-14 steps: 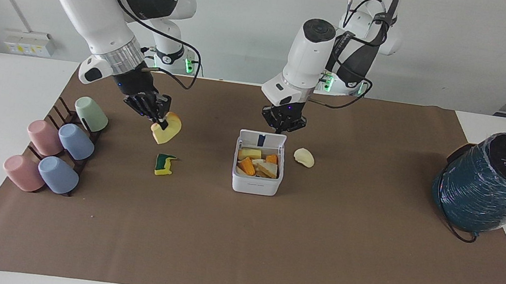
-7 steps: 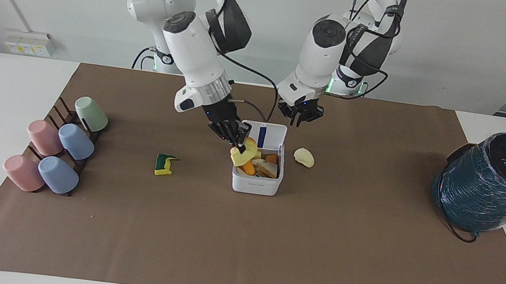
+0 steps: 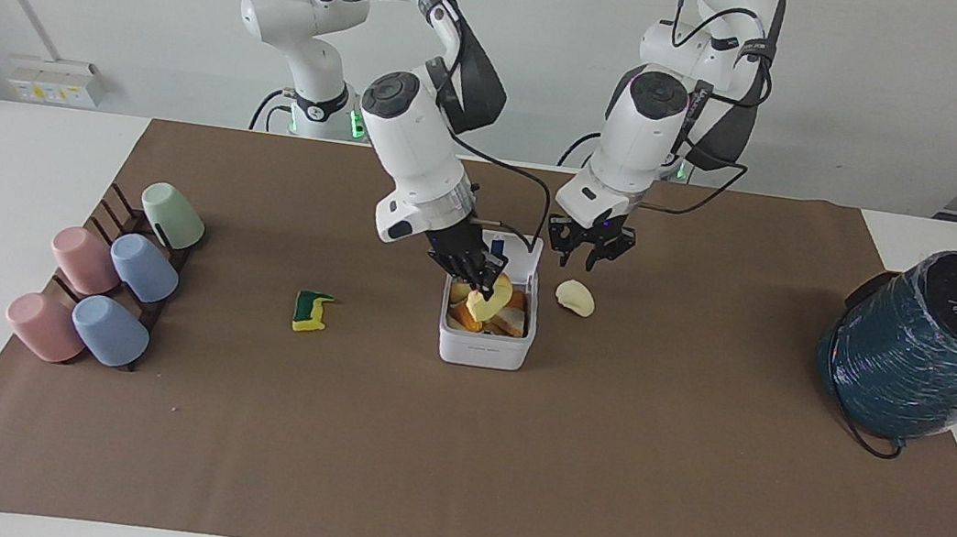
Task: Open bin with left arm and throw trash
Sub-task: 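Grasp the bread roll with the left gripper while the right gripper withdraws, then lift the roll toward the bin while the right gripper grasps the sponge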
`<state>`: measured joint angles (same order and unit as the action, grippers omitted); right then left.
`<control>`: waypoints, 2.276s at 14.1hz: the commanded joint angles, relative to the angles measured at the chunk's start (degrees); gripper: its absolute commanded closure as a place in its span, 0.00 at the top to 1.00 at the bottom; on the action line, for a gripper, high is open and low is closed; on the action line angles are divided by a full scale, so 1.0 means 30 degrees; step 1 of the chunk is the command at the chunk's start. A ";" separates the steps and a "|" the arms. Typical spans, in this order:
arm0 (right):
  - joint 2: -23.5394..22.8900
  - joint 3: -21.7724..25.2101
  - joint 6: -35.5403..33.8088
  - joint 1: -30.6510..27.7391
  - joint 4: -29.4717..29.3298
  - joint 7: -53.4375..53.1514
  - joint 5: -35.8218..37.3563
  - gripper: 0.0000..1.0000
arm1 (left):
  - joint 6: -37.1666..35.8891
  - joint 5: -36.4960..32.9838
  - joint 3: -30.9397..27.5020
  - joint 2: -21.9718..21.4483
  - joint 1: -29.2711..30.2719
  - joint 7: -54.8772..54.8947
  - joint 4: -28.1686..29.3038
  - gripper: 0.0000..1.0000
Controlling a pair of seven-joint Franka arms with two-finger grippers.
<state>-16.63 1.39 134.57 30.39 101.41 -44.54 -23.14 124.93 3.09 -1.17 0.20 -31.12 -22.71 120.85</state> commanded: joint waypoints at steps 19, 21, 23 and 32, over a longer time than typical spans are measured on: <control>0.2085 0.0415 -0.0796 -0.6407 0.4978 1.1155 0.5809 1.00 | 0.7518 0.0054 0.0185 0.0870 0.0821 0.0129 0.5392 0.00; 0.2056 0.0415 -0.0447 -0.6496 0.6034 1.1533 0.5809 1.00 | 0.7373 0.0054 0.0155 0.0987 0.0821 0.0364 0.4897 0.00; 0.2027 0.0415 0.1189 -0.6583 0.7119 1.2234 0.5809 1.00 | 0.7226 0.0025 0.0155 0.1076 0.0997 0.0365 0.3902 0.00; 0.1646 0.0385 0.2252 -0.6409 0.8120 1.2444 0.5809 0.51 | 0.3389 0.0230 0.0184 0.3769 0.1642 0.0336 -0.4683 0.00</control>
<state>-12.68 2.92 140.52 11.66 124.21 -8.29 -6.85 136.99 3.09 -0.92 8.52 -26.65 -22.42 111.16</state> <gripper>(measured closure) 0.141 0.912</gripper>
